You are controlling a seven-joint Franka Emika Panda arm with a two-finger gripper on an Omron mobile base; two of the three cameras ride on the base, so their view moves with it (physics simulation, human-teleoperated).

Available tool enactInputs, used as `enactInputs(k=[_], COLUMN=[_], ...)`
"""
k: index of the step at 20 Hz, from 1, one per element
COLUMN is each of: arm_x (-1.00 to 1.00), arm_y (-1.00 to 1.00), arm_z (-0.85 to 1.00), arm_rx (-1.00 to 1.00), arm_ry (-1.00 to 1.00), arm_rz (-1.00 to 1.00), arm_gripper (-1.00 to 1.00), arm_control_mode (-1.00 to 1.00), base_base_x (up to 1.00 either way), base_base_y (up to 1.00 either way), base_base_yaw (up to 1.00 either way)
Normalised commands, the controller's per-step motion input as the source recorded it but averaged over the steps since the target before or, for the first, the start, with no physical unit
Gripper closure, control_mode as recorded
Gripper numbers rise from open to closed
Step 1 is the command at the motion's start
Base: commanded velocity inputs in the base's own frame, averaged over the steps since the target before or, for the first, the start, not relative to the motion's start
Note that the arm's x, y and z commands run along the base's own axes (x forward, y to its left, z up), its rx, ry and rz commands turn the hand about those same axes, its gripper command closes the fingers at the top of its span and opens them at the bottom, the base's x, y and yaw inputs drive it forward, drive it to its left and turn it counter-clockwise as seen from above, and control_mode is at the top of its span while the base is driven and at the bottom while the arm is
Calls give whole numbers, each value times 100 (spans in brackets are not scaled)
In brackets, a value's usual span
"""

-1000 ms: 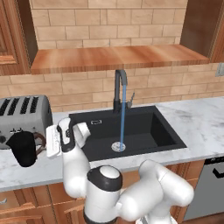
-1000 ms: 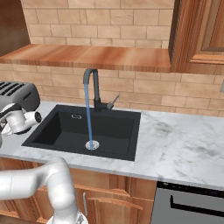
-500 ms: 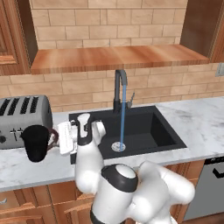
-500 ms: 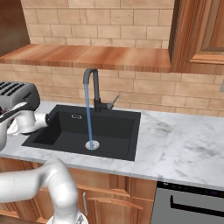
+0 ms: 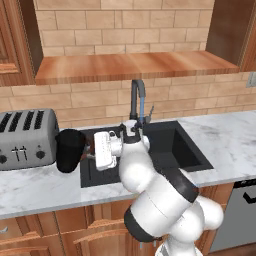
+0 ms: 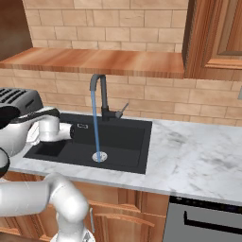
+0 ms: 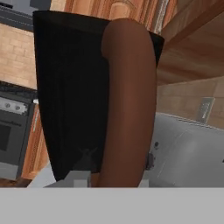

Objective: Turn on the sink faucet and place the jug under the water for a few seconds to fill it up.

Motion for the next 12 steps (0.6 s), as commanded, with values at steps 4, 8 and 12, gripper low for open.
enactInputs(k=[4,8,12], arm_x=[0,0,0], arm_y=[-100,-100,-100], arm_z=[26,1,0], arm_rx=[0,0,0], arm_ry=[13,9,2], arm_rz=[-9,-8,-5], arm_gripper=[100,100,100], arm_control_mode=[-100,-100,-100], base_base_x=[0,0,0], base_base_y=[0,0,0], base_base_yaw=[0,0,0])
